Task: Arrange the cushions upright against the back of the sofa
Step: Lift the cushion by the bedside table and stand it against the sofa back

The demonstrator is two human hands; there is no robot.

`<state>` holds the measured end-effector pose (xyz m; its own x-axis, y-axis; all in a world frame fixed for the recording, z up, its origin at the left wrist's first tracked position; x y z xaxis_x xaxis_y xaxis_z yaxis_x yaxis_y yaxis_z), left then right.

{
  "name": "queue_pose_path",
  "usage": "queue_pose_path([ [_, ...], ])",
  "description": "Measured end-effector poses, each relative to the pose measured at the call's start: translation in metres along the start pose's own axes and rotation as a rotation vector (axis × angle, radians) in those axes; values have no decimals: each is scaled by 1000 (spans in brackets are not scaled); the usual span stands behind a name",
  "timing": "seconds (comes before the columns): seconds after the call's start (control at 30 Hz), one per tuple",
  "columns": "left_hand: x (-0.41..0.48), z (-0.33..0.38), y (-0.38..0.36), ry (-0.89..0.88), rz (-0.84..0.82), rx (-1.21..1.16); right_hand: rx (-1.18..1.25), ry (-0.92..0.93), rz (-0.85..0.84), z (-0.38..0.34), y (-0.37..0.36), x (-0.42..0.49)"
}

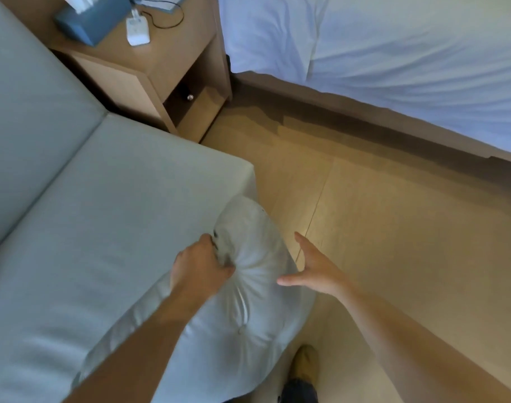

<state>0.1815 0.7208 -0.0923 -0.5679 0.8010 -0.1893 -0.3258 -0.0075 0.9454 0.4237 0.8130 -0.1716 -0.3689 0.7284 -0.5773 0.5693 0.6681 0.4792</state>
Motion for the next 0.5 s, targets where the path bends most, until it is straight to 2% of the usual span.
queue_pose_path([
  [0.07, -43, 0, 25, -72, 69, -74, -103, 19, -61, -2, 11, -3],
  [0.17, -91, -5, 67, -216, 216, -170, -405, 141, -174, -12, 25, -12],
  [0.23, -107, -10, 100, -234, 343, -192, -470, 218, -221, -23, 29, -19],
  [0.33, -108, -21, 152, -216, 479, -250, -273, 253, -189, -44, 31, -23],
  [0.43, -105, -28, 199, -130, 463, -340, -104, 301, -78, -74, 37, -25],
  [0.5, -104, -41, 229, -33, 423, -321, -75, 378, -8, -102, 41, -34],
])
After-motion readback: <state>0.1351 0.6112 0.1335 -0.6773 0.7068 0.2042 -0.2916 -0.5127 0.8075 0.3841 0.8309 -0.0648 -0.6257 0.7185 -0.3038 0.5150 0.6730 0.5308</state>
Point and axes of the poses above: each hand's wrist, its own x-axis towards the middle knuckle, its own y-axis out of the back of the hand, z = x × y, the point moved 2 cm from there along x, towards the middle knuckle, and after that the axes turned 12 degrees about z, right-handed, at the moved point
